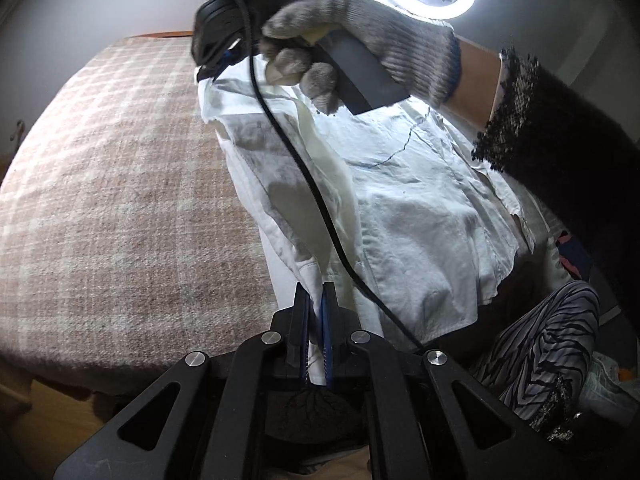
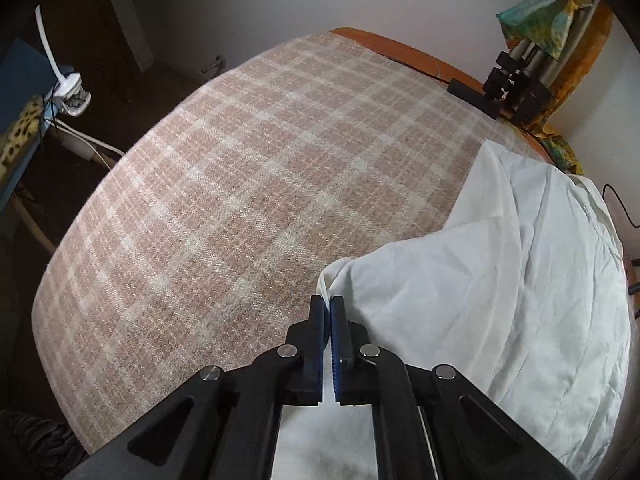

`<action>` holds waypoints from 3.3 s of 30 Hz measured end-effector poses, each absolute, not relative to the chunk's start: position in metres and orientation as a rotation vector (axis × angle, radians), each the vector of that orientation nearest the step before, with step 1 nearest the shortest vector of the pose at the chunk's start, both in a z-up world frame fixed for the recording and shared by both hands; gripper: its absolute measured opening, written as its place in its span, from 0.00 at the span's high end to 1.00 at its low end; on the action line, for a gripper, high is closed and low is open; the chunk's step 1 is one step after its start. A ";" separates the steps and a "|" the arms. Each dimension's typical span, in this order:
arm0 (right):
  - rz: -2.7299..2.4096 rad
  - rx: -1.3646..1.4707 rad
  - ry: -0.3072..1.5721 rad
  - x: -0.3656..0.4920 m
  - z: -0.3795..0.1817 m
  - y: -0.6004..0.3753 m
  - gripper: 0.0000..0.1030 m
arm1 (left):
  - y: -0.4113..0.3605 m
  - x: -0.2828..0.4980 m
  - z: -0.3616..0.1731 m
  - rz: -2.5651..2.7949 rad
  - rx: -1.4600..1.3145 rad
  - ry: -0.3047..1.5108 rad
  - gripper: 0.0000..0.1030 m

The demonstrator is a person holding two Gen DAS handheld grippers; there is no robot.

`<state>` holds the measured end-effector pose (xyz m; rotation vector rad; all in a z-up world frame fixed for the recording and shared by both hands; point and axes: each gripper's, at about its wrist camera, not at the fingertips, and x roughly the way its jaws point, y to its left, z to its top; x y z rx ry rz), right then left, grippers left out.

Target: Fold small clothes

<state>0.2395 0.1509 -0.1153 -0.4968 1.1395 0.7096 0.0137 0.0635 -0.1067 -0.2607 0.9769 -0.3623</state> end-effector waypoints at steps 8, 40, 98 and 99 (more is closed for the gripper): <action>0.769 -0.131 1.080 0.255 -0.081 0.070 1.00 | 0.035 0.013 -0.088 -0.418 -0.168 0.931 0.96; 0.494 0.040 1.121 0.293 -0.121 -0.102 0.88 | -0.061 0.021 -0.092 -0.654 0.011 1.024 0.78; 0.758 -0.148 1.066 0.093 -0.103 -0.095 0.76 | 0.005 0.156 -0.106 -0.461 0.080 0.947 0.74; 0.760 -0.168 1.073 0.091 -0.107 -0.092 0.76 | 0.002 0.149 -0.109 -0.472 0.108 0.950 0.74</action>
